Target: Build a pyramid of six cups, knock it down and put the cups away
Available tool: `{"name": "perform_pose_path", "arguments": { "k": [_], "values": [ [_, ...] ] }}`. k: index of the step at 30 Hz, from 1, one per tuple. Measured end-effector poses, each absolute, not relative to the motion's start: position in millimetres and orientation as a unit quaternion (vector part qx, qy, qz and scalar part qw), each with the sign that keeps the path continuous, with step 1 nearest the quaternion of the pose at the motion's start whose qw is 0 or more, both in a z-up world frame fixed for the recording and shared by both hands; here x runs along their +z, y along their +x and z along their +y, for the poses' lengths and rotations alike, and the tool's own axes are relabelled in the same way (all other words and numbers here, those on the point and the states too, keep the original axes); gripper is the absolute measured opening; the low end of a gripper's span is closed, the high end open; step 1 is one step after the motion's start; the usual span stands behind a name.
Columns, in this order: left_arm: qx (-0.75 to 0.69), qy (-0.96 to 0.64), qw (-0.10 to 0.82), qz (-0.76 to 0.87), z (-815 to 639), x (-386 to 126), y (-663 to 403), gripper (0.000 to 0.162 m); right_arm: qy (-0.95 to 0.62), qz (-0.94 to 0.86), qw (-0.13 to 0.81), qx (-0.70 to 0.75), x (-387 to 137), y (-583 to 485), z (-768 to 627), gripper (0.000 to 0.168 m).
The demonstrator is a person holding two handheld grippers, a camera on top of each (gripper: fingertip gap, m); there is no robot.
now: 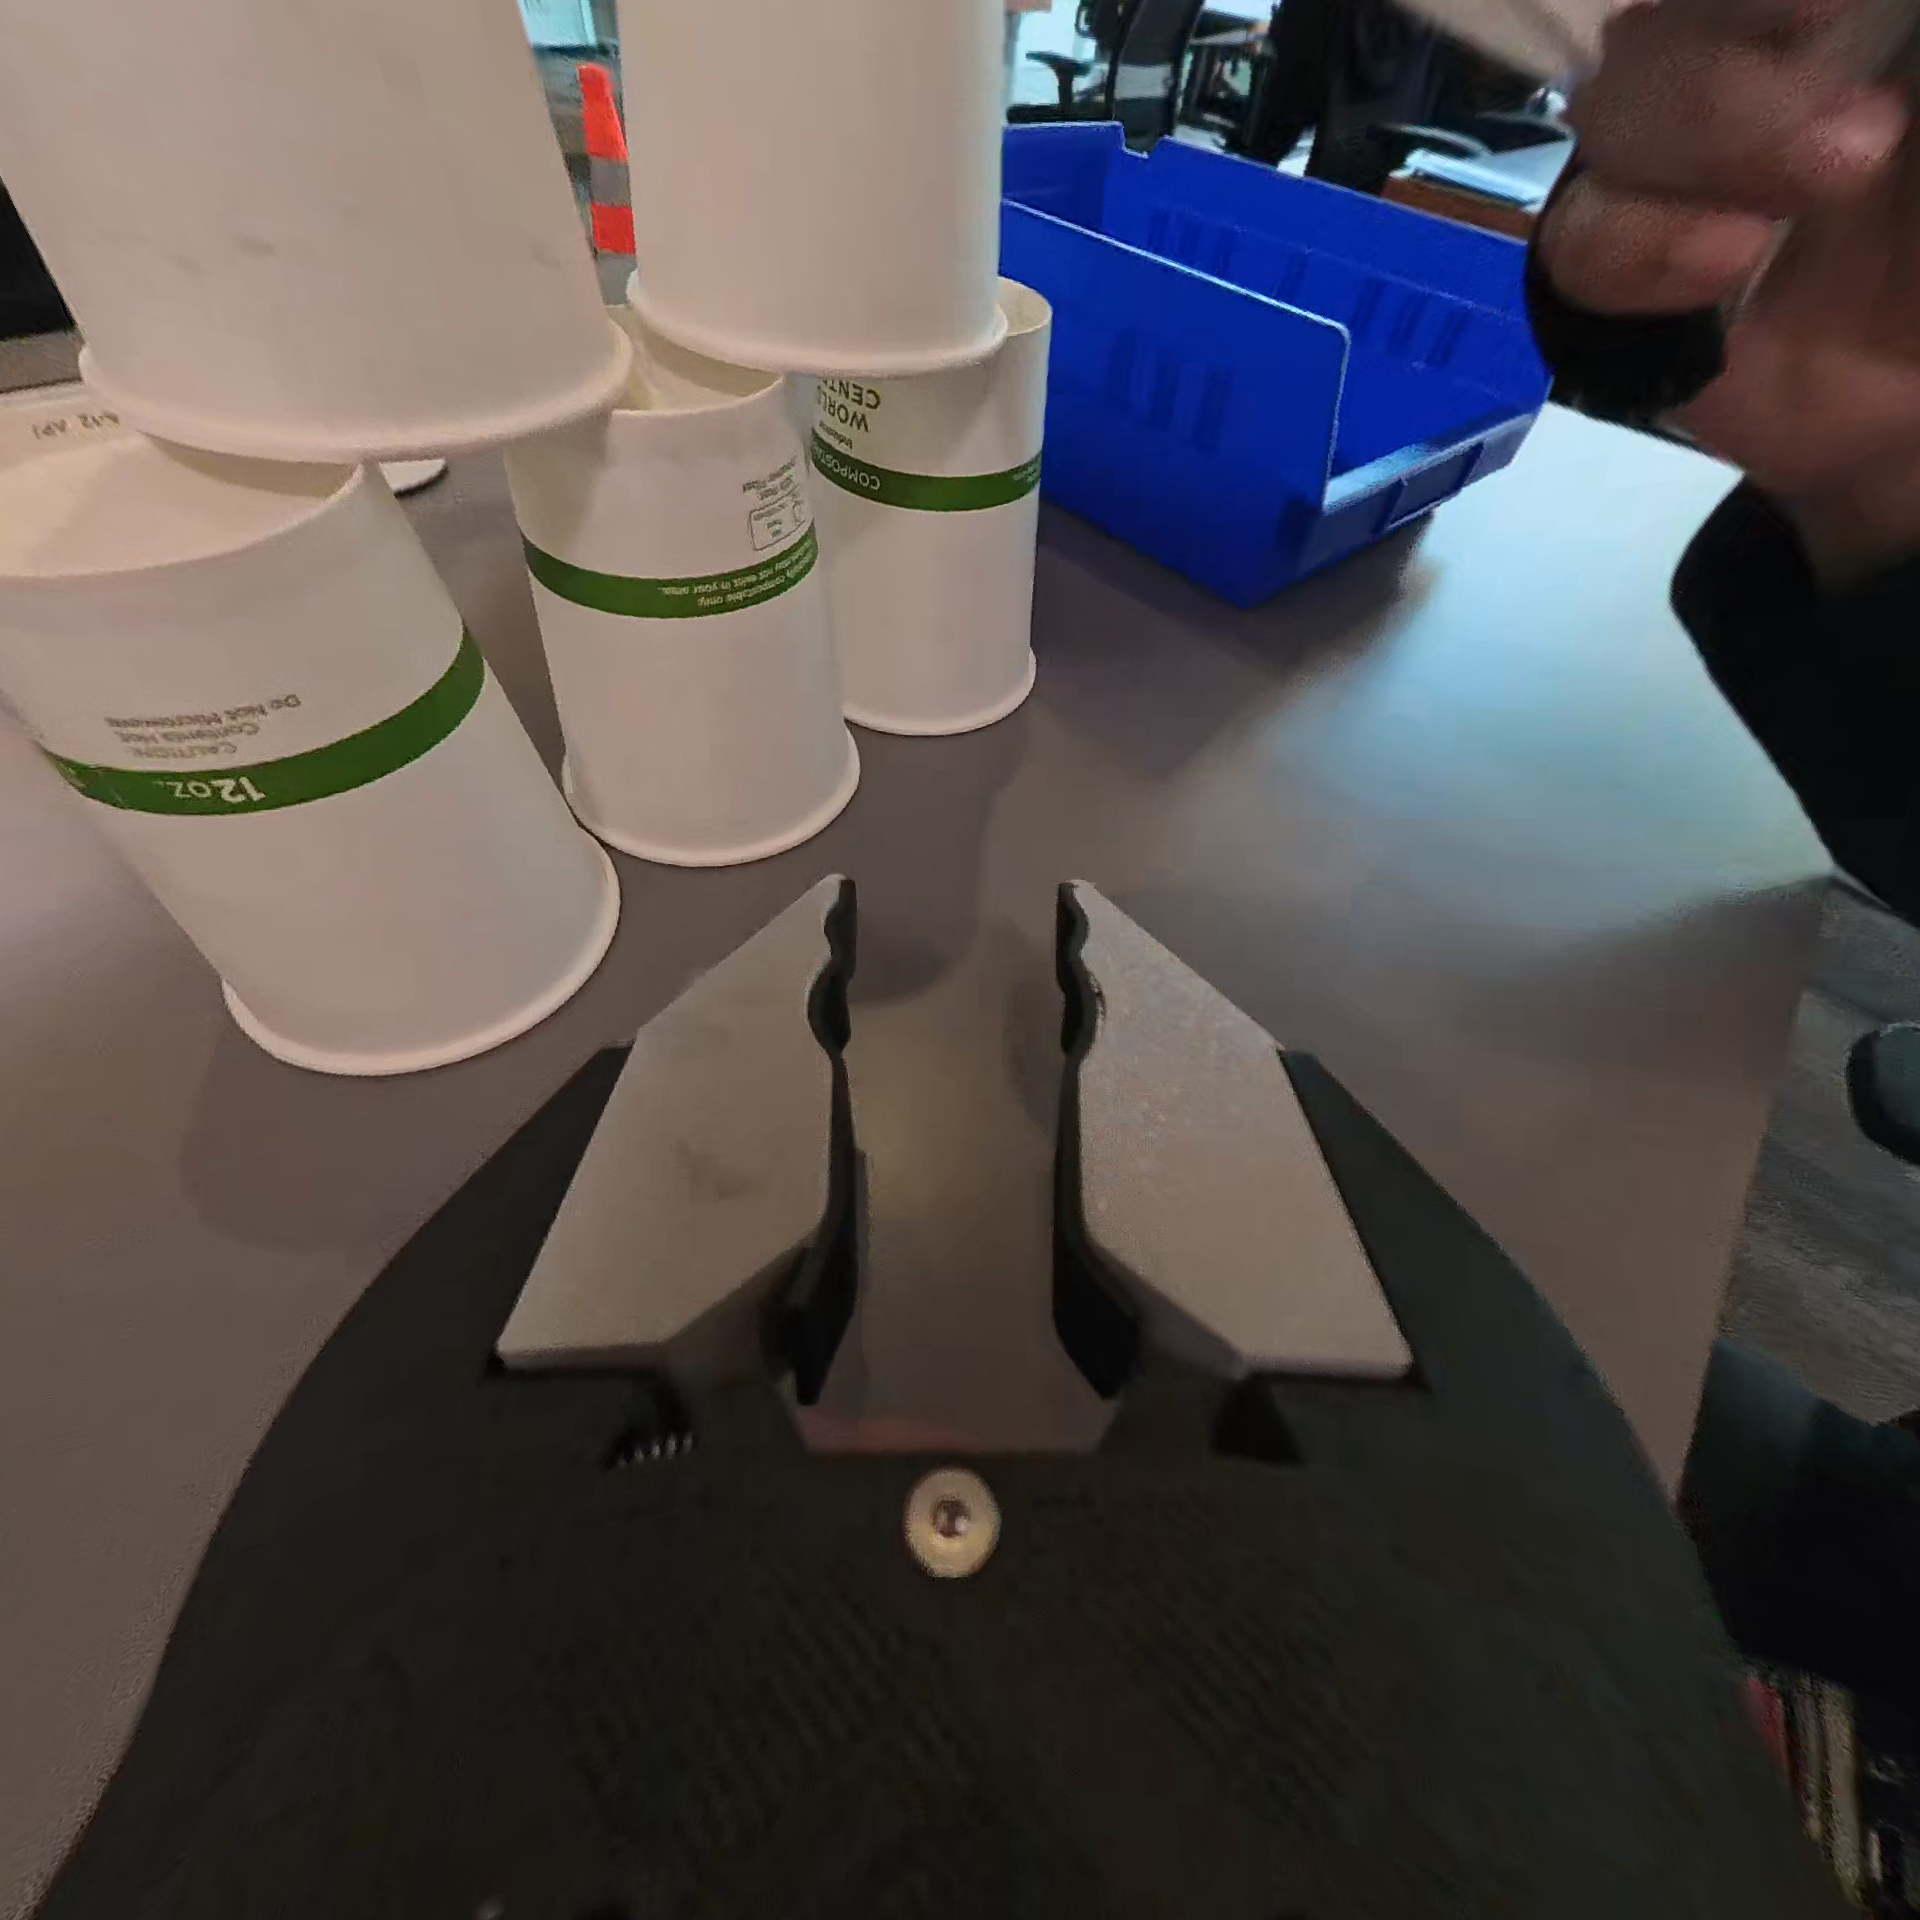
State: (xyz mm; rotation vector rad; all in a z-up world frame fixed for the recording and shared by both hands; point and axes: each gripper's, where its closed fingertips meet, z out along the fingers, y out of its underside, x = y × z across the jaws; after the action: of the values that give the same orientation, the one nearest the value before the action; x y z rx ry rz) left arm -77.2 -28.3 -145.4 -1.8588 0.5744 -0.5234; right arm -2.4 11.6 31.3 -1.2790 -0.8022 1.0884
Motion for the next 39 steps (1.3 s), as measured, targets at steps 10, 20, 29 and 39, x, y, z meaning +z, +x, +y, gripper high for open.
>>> {"name": "perform_pose_path", "arguments": {
  "k": [10,20,29,39],
  "values": [
    [-0.286,-0.762,0.554,0.174,-24,-131,-94,0.025,-0.631,-0.372,0.574,0.366,100,-67,89,0.087],
    [-0.227,-0.767,0.558,0.220,-27,-137,-84,0.022,-0.661,-0.380,0.544,0.350,86,-104,115,0.087],
    [-0.242,-0.768,0.553,0.214,-27,-136,-84,0.022,-0.673,-0.364,0.514,0.388,71,-105,123,0.087],
    [-0.256,-0.767,0.552,0.204,-26,-135,-86,0.022,-0.673,-0.389,0.505,0.376,62,-103,121,0.087]
  ]
}}
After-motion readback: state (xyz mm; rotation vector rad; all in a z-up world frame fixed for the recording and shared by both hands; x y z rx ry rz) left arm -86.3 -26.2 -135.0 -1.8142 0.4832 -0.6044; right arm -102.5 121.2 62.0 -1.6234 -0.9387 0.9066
